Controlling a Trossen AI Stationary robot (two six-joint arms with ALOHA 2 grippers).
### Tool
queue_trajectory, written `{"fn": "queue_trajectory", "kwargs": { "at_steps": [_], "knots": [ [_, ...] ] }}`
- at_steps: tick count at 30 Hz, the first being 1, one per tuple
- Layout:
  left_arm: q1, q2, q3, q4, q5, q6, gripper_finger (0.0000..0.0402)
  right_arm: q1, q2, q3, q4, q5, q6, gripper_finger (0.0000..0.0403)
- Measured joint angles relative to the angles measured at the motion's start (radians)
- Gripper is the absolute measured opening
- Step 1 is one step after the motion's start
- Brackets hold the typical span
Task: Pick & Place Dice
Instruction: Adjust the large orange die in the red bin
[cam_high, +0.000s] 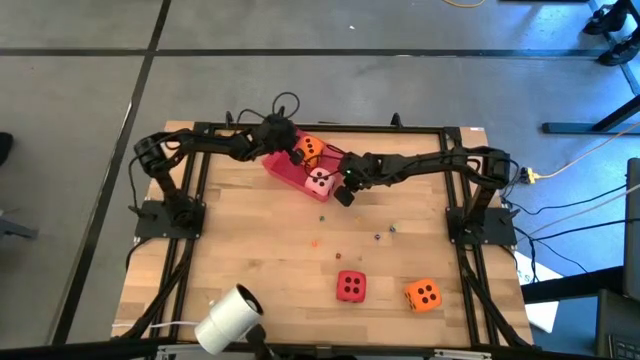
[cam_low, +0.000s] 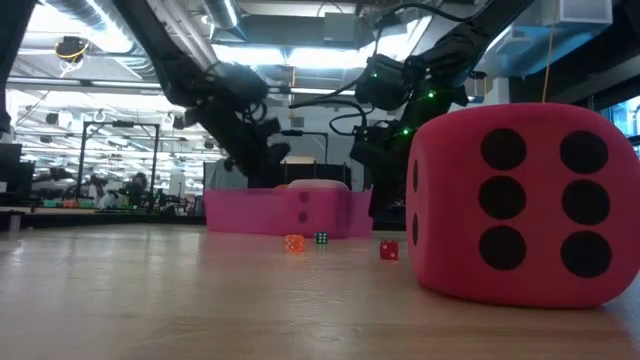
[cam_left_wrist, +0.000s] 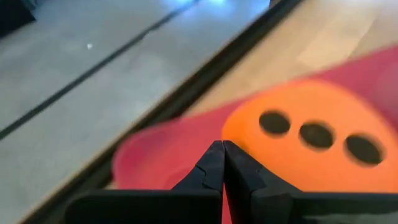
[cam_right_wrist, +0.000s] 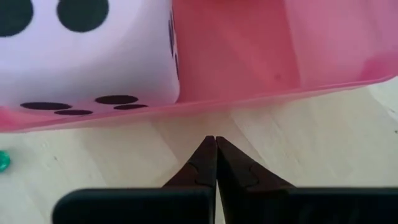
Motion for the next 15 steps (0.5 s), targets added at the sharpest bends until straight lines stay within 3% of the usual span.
{"fn": "queue_trajectory", "kwargs": {
  "at_steps": [3, 7, 15],
  "knots": [
    [-0.003, 0.056, 0.02, -0.002, -0.006, -0.019, 0.0001, -0.009, 0.0, 0.0, 0.0, 0.004, 0.0, 0.0002],
    [-0.026, 0.107, 0.061, -0.003, 0.069, -0.036, 0.0001, -0.016, 0.0, 0.0, 0.005, 0.004, -0.001, 0.0002],
    [-0.118, 0.106, 0.152, -0.038, 0.073, 0.001, 0.0001, -0.034, 0.0, 0.0, 0.007, 0.0, -0.007, 0.0002]
  ]
}}
